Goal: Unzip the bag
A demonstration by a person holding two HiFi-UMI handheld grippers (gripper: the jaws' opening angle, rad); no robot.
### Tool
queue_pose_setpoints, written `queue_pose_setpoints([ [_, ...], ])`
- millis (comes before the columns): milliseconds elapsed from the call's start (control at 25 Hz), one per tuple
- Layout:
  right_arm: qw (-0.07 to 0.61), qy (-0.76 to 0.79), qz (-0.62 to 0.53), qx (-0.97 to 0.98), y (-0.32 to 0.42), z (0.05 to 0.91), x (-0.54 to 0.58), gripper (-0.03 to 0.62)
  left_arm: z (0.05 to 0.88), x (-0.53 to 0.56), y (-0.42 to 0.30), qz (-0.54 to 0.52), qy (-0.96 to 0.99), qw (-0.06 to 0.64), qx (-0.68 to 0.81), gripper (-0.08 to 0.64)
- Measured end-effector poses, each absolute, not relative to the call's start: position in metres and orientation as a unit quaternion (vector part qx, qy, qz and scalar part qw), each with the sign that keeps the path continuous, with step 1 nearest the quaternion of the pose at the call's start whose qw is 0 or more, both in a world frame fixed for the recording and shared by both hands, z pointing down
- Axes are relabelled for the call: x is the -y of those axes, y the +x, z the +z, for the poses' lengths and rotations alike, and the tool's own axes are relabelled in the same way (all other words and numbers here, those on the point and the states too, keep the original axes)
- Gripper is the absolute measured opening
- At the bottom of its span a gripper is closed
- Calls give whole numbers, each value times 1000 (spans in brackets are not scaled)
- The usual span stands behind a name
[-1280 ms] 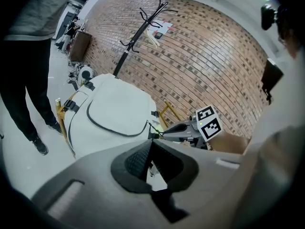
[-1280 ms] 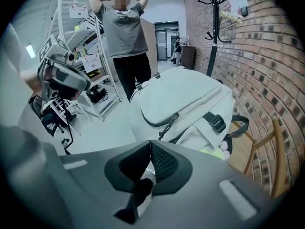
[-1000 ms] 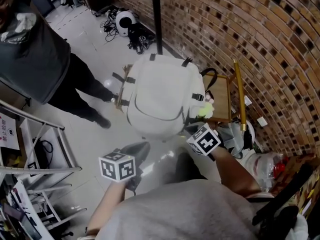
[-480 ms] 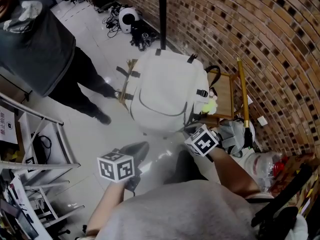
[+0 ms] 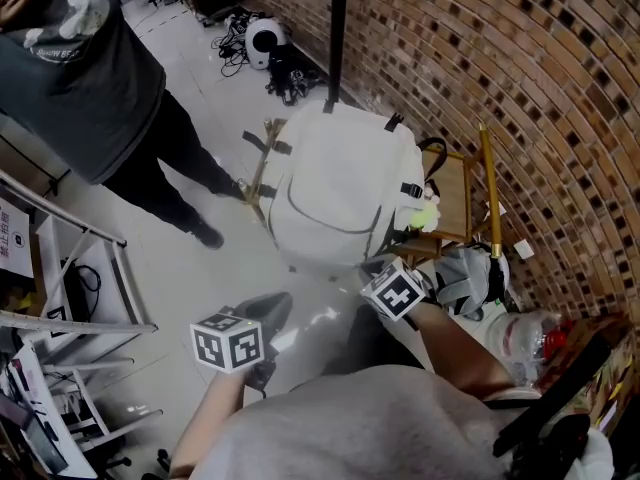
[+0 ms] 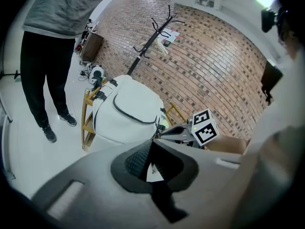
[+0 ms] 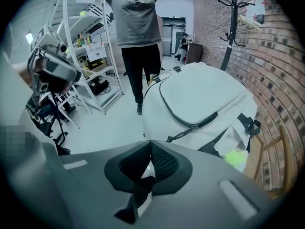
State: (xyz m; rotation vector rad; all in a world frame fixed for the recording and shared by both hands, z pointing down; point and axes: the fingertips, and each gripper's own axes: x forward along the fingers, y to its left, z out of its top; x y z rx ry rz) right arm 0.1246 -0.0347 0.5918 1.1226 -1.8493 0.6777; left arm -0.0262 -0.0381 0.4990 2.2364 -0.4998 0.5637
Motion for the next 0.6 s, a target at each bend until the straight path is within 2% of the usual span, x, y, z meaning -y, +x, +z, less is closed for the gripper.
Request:
queue_pose_setpoints([
  [600,454,391,246,762,89,592,51,5,500,53,-28,222,871,386,209,2],
])
